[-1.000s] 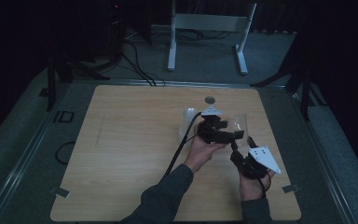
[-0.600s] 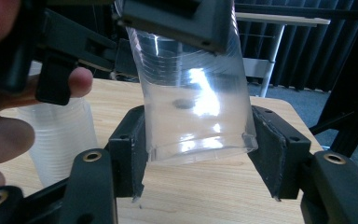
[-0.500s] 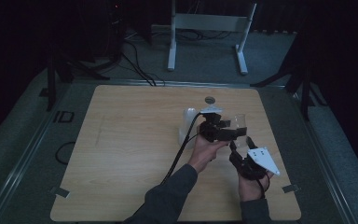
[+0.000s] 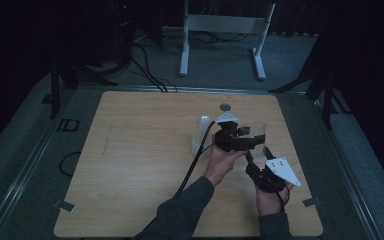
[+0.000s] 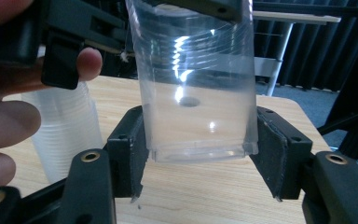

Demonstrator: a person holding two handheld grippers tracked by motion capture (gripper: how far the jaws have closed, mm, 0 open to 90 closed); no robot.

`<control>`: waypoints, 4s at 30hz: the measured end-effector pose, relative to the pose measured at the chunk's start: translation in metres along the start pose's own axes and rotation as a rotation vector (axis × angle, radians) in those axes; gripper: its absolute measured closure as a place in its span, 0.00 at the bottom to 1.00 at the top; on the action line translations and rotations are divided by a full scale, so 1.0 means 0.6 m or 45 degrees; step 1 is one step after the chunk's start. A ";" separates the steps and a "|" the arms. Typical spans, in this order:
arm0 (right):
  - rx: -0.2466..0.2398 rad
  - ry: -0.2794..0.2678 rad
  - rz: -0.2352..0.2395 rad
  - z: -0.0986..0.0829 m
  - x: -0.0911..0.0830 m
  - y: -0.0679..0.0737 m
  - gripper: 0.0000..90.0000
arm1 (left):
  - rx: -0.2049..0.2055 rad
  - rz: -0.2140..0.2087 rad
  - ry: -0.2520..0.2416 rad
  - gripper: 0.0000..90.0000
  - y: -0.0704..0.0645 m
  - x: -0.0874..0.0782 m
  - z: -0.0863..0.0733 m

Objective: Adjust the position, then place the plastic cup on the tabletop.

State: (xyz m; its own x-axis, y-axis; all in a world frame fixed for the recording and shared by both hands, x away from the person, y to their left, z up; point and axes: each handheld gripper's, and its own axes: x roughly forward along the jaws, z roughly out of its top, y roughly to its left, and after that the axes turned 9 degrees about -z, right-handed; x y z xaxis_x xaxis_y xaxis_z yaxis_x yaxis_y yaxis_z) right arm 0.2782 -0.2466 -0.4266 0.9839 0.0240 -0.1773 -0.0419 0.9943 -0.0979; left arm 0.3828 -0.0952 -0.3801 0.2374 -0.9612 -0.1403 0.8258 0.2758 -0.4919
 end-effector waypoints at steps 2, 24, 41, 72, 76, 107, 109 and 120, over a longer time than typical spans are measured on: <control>0.016 0.008 0.015 0.000 0.001 -0.001 0.45 | 0.028 0.013 0.005 0.31 -0.004 0.000 0.000; 0.036 0.017 0.055 -0.003 0.007 -0.008 0.46 | 0.161 0.069 -0.003 0.30 -0.032 0.002 -0.002; 0.048 0.031 0.080 -0.004 0.010 -0.011 0.42 | 0.244 0.122 0.003 0.33 -0.042 0.004 -0.004; 0.026 0.099 0.122 -0.008 0.013 -0.022 0.30 | 0.351 0.312 0.005 0.33 -0.039 -0.006 -0.011; 0.028 0.097 0.121 -0.009 0.011 -0.025 0.30 | 0.356 0.320 0.004 0.33 -0.038 -0.008 -0.012; 0.067 0.097 0.046 -0.011 0.009 -0.059 0.30 | 0.391 0.351 -0.009 0.33 -0.034 -0.030 -0.025; 0.067 0.097 0.044 -0.012 0.009 -0.059 0.30 | 0.392 0.350 -0.010 0.33 -0.034 -0.032 -0.025; 0.063 0.100 0.040 -0.013 0.010 -0.058 0.30 | 0.410 0.343 -0.022 0.33 -0.039 -0.037 -0.031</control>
State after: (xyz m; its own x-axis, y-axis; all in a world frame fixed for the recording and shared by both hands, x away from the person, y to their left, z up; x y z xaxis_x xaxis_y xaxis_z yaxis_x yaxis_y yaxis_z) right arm 0.2840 -0.2816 -0.4317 0.9654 0.0491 -0.2560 -0.0621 0.9971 -0.0430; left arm 0.3488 -0.0802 -0.3816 0.4733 -0.8551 -0.2117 0.8500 0.5064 -0.1451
